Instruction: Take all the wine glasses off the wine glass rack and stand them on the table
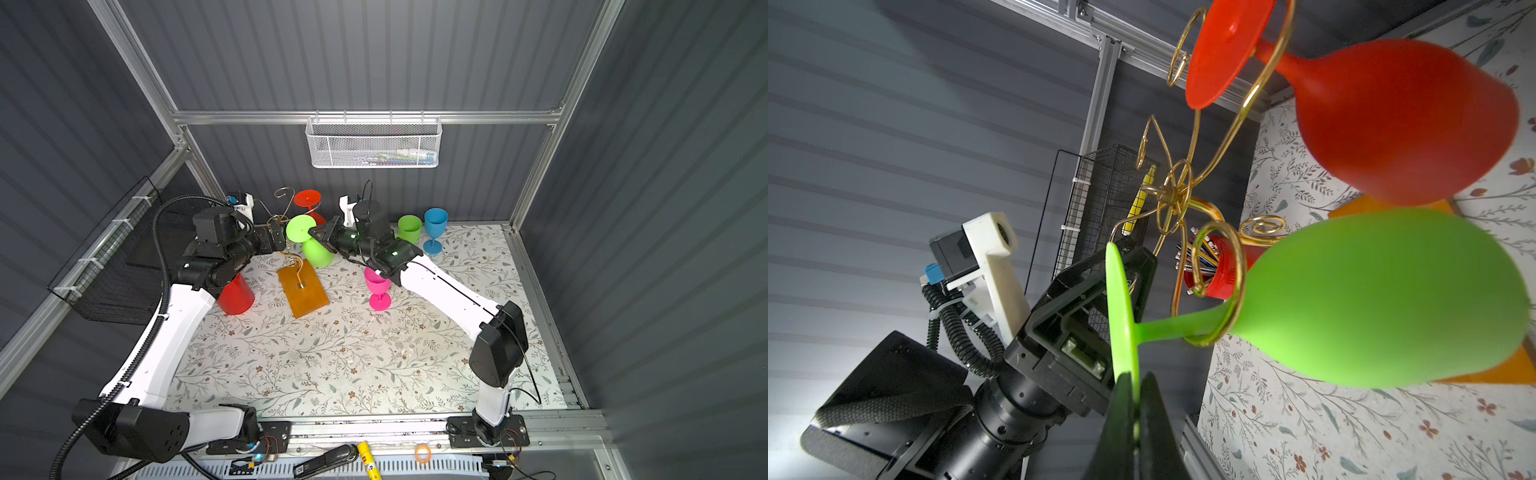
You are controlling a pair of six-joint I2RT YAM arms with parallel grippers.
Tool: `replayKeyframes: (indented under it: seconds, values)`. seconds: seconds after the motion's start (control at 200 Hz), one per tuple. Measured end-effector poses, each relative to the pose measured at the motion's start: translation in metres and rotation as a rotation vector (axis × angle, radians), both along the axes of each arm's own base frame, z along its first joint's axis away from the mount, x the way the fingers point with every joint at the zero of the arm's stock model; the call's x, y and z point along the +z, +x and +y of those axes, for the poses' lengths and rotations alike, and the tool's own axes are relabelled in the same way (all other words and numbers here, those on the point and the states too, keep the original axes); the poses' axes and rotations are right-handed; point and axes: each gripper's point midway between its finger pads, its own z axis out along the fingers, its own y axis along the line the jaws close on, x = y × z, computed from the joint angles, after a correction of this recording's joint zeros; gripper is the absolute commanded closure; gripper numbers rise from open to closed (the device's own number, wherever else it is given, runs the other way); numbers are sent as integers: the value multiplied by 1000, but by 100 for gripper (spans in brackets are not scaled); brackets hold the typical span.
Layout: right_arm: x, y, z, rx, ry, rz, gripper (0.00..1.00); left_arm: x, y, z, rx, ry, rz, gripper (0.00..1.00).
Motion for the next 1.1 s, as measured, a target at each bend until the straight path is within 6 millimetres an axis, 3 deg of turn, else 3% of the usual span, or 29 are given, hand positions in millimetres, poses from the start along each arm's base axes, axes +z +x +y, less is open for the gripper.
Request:
replayKeyframes:
  seconds: [0.45,0.73,1.101]
  values:
    - [1,-1,1,10,3,1,100,3,-3,-2,-8,-20,12,1]
    - [1,-3,2,21,6,0,100,36,-4,-3,-6,-50,-56,0]
    - [3,-3,-7,11,10,-9,100,40,-5,4,20,-67,-43,0]
